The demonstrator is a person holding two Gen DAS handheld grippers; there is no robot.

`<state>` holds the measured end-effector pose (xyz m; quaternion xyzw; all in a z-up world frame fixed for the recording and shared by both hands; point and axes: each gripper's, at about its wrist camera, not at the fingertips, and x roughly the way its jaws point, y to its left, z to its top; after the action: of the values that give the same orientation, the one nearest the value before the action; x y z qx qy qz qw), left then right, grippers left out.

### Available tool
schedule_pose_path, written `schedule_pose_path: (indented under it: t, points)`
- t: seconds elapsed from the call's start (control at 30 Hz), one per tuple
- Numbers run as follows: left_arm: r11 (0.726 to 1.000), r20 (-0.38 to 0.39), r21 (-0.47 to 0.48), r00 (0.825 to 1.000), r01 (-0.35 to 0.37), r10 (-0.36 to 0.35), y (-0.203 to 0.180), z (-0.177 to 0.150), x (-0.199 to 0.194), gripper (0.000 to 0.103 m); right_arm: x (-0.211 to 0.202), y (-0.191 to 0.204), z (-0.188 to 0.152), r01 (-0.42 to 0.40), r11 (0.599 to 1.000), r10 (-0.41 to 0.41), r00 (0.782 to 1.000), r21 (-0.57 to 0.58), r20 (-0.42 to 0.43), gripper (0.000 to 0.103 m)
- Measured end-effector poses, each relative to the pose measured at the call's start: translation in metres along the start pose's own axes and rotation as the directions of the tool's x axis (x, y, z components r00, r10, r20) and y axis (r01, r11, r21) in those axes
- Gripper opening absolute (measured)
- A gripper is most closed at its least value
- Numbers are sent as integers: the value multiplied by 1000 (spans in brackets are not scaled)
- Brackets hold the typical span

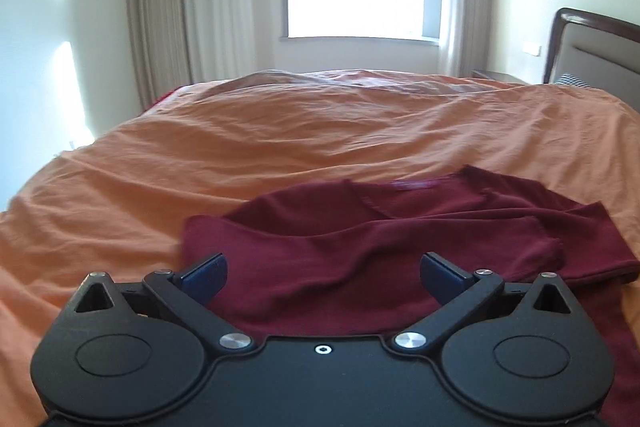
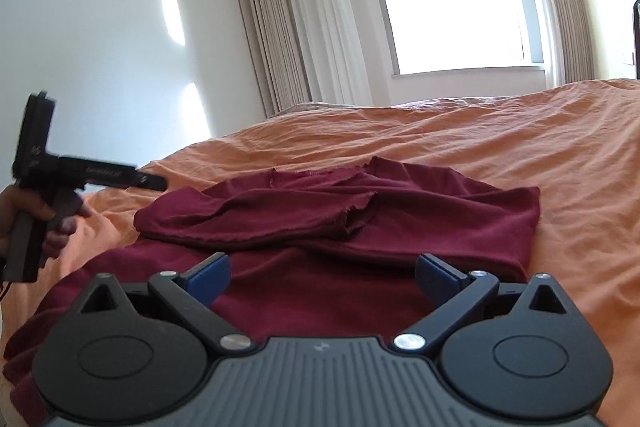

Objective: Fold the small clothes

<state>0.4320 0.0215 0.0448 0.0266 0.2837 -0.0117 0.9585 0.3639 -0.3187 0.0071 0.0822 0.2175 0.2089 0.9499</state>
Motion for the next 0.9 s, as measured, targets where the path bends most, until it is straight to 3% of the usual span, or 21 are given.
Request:
schedule_pose_path:
  t: [0.1,0.2,0.27,0.43,0.5,0.57,0.6,0.7,0.73,0.77,0.83,0.87,0.9]
  points:
    - [996,-30,-19,996,-86,86,44,-13,-5,102,38,-4,17,-12,997,14,1000,74,-28,93]
    - [993,-87,-41,990,-112,109,81,-30,-3,102,71,-8,24,43,994,-37,998,98,-58,81]
    - [994,-93,-77,993,-78,71,100,-40,-2,102,85,-13,25,65,992,-58,996,104,-71,78]
    - [985,-19,-169,999,42,-46,121,-40,4,100,103,-21,22,90,988,-79,993,127,-86,71]
    - [980,-13,-182,996,84,-88,120,-35,13,94,106,-22,19,91,987,-82,994,133,-78,62]
    - [974,-28,-196,992,116,-124,117,-29,27,87,111,-22,18,97,988,-88,993,123,-79,45]
    - [971,-40,-202,990,125,-136,116,-27,32,85,113,-22,18,96,988,-87,993,120,-80,43]
    - [963,-82,-231,984,138,-160,115,-23,50,74,116,-21,16,95,990,-88,994,107,-72,20]
    - [961,-100,-243,982,135,-163,114,-21,56,66,116,-20,16,96,990,-90,994,103,-61,17]
    - [959,-116,-251,979,133,-166,113,-19,60,48,115,-19,16,97,990,-93,995,99,-46,14]
    - [961,-124,-245,979,128,-162,110,-14,65,38,111,-16,15,106,991,-105,994,83,-11,13]
    - [966,-124,-232,981,119,-150,107,-11,66,24,108,-14,15,117,990,-118,993,72,15,12]
    - [969,-117,-219,983,113,-141,105,-8,65,17,105,-12,14,131,990,-133,990,61,40,12]
